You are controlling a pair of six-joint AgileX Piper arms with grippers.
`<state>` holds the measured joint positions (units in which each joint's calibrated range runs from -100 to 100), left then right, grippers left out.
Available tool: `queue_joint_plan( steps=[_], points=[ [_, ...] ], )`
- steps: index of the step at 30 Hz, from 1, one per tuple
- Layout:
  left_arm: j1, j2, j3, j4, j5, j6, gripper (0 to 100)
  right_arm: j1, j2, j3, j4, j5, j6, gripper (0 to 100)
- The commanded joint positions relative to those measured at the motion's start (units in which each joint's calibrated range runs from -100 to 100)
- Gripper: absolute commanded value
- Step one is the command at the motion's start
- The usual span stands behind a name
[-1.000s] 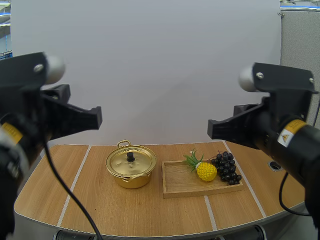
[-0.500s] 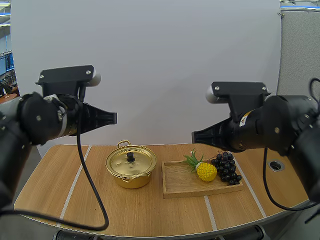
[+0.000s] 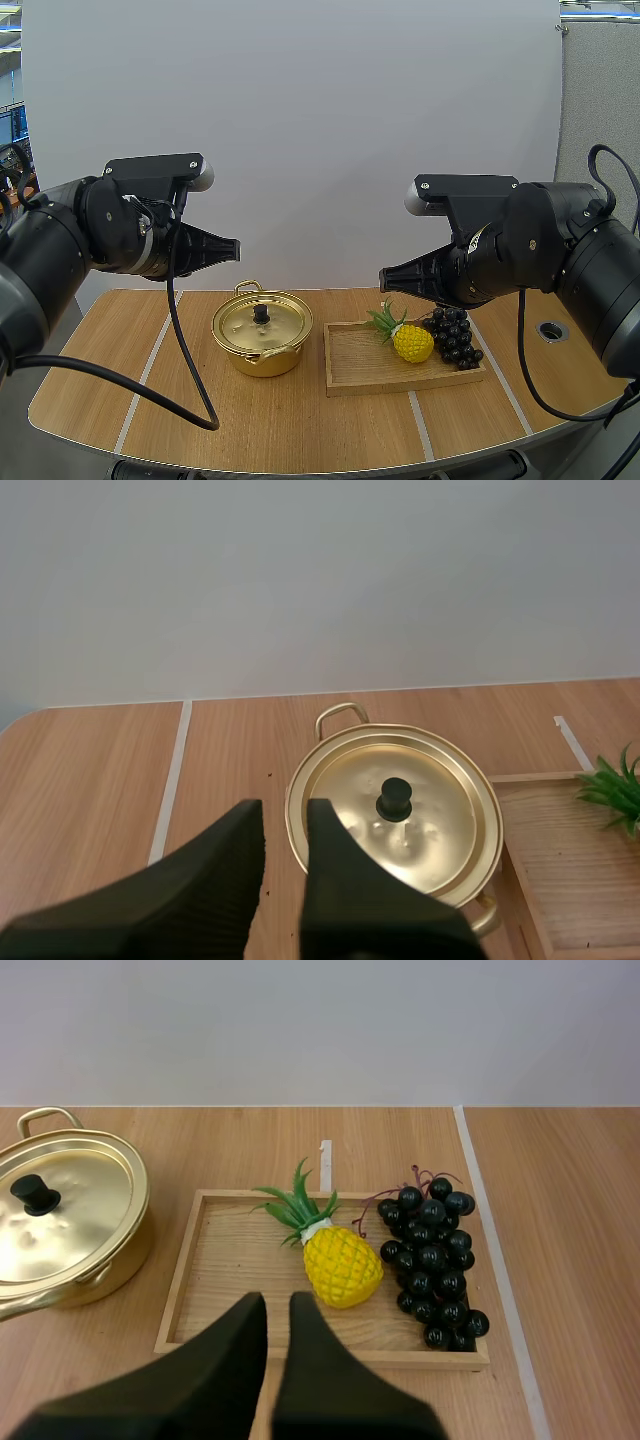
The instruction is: Open the pot, put the pineapple inside, and close it
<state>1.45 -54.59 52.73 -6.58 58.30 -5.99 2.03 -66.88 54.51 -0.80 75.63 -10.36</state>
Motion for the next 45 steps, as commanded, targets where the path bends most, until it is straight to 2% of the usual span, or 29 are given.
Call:
queue_joint_plan(
  steps=[1,3,4,8,12,18,22,29,35,39,45],
  points=[
    [0.04,1.3,-0.2,0.5,1.0,1.0,72,-0.2,-0.1,-0.3,-0.4,-0.4,1.3,66],
    [0.04,1.7,-0.2,0.5,1.5,3.1,98,-0.2,-0.1,-0.3,-0.4,-0.4,1.3,96],
    [0.04,2.0,-0.2,0.5,2.1,4.5,100,-0.2,-0.1,-0.3,-0.4,-0.4,1.1,100],
    [0.04,3.4,-0.2,0.2,6.2,11.2,100,-0.2,-0.1,-0.3,-0.4,-0.4,1.1,100],
    [0.04,7.1,-0.2,-2.7,8.9,17.6,100,-0.2,-0.1,-0.3,-0.4,-0.4,1.1,100],
    [0.04,14.2,-0.2,-15.8,9.2,34.5,100,-0.2,-0.1,-0.3,-0.4,-0.4,1.1,100],
    [0.04,18.3,-0.2,-20.7,6.5,40.1,100,-0.2,-0.1,-0.3,-0.4,-0.4,1.1,100],
    [-0.21,27.3,-5.7,-20.8,3.1,41.2,100,-0.2,-0.1,-0.3,-0.4,-0.4,1.1,100],
    [-2.37,35.6,-10.5,-20.4,2.1,41.2,100,-0.2,-0.1,-0.3,-0.4,-0.4,1.1,100],
    [-3.23,40.4,-12.2,-20.4,-1.6,41.2,100,-0.2,-0.1,-0.3,-0.4,-0.4,1.1,100],
    [-3.3,46.7,-14.9,-20.4,-1.9,41.2,100,-0.2,-0.1,-0.3,-0.4,-0.4,1.1,100]
  ],
)
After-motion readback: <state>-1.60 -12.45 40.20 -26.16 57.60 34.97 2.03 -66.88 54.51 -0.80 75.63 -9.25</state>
